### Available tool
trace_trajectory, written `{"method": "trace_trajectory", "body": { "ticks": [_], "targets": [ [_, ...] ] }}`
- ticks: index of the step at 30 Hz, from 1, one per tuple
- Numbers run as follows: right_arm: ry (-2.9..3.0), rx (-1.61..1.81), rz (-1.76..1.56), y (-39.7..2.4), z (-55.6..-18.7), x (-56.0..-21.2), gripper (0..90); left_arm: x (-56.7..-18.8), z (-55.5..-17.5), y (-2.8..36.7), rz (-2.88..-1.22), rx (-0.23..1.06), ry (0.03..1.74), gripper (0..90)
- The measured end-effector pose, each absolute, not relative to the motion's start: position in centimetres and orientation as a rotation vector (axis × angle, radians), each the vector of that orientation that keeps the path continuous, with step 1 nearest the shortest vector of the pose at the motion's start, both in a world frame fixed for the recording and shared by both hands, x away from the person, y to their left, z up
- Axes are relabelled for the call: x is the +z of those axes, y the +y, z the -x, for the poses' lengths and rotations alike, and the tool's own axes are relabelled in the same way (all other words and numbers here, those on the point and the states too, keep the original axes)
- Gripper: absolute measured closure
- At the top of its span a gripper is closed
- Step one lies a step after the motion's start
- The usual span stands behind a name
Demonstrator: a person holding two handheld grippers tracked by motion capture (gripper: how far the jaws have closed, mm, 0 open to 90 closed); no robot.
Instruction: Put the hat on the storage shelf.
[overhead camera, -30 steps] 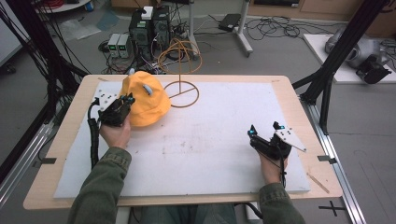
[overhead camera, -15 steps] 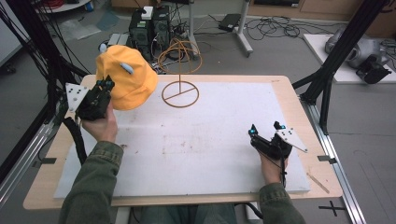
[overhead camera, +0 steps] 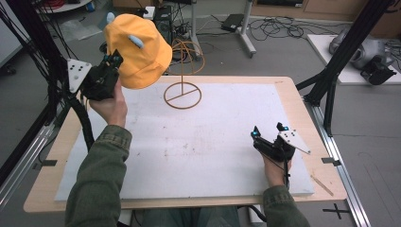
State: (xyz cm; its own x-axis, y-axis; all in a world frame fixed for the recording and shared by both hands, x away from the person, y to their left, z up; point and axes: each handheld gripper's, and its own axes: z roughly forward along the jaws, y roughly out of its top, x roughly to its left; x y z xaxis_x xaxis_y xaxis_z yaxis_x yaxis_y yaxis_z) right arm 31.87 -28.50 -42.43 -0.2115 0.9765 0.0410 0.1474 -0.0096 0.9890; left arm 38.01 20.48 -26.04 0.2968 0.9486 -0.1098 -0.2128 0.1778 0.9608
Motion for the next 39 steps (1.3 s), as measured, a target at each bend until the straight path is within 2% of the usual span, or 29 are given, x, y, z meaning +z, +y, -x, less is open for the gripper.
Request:
{"method": "trace_trajectory", "body": {
  "ticks": [6, 18, 22, 29, 39],
  "targets": [
    [1.464, 1.315, -1.228, -28.5, -31.9, -42.4, 10.6, -25.2, -40.2, 18.1, -1.050, 0.968, 0.876, 87.3],
    [1.450, 1.339, -1.237, -29.1, -32.2, -42.5, 10.6, -22.3, -46.9, 11.8, -1.173, 0.895, 0.829, 87.3],
    [1.449, 1.347, -1.232, -29.3, -32.2, -42.5, 10.6, -22.2, -48.6, 10.2, -1.250, 0.907, 0.843, 87.3],
    [1.440, 1.356, -1.237, -29.5, -32.2, -42.4, 10.6, -23.5, -49.9, 9.9, -1.356, 0.872, 0.925, 87.3],
    [1.445, 1.356, -1.228, -29.3, -32.2, -42.3, 10.6, -24.2, -50.4, 10.5, -1.391, 0.831, 1.015, 87.3]
  ]
}}
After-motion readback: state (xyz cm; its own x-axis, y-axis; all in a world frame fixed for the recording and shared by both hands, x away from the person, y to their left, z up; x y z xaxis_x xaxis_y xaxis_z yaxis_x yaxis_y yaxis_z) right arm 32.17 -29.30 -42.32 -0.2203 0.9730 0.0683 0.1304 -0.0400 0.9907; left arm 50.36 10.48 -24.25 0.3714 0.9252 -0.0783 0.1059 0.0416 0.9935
